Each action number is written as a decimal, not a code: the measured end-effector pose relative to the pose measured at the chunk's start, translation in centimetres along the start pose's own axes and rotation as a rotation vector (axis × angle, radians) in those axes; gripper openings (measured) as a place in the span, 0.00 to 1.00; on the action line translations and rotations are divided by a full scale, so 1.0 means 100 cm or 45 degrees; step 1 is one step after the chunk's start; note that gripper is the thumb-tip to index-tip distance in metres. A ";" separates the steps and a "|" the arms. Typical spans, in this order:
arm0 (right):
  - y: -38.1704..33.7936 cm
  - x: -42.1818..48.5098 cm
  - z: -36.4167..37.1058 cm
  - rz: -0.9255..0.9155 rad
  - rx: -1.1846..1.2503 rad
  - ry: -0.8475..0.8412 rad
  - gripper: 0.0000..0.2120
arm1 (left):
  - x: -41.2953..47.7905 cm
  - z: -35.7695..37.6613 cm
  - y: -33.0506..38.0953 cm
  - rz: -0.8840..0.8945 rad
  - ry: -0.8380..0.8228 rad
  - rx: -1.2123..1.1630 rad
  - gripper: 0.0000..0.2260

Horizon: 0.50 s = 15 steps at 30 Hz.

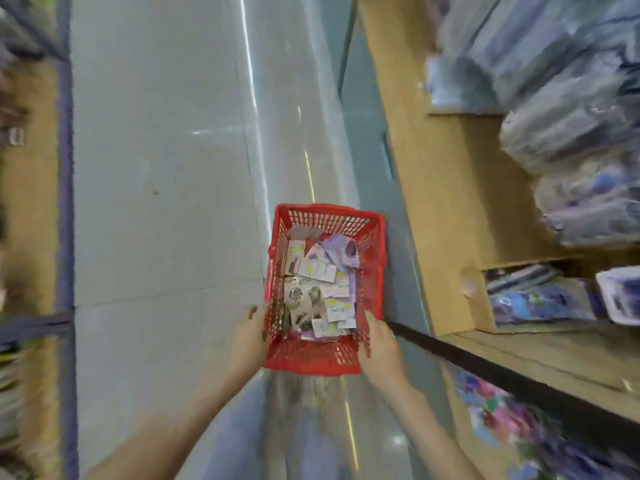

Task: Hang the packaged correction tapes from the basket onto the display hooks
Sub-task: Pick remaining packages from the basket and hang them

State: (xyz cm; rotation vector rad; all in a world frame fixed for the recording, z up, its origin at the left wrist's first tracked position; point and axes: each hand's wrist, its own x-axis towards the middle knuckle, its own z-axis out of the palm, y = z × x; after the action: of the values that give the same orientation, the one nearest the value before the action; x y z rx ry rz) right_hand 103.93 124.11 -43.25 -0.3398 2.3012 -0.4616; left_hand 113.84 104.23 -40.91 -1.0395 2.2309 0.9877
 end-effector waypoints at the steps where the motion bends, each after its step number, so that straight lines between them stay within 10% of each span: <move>1: 0.015 0.026 0.019 -0.012 -0.077 -0.044 0.28 | 0.028 0.027 -0.010 -0.015 -0.034 -0.019 0.27; 15: 0.123 0.279 0.276 -0.474 -0.612 -0.483 0.40 | 0.222 0.311 -0.142 -0.223 -0.038 0.278 0.30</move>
State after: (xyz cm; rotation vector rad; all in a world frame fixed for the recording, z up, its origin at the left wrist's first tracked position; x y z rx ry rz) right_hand 103.54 118.57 -83.98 -1.0115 1.9509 -0.0023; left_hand 115.73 112.08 -80.89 -1.0905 2.1254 0.6642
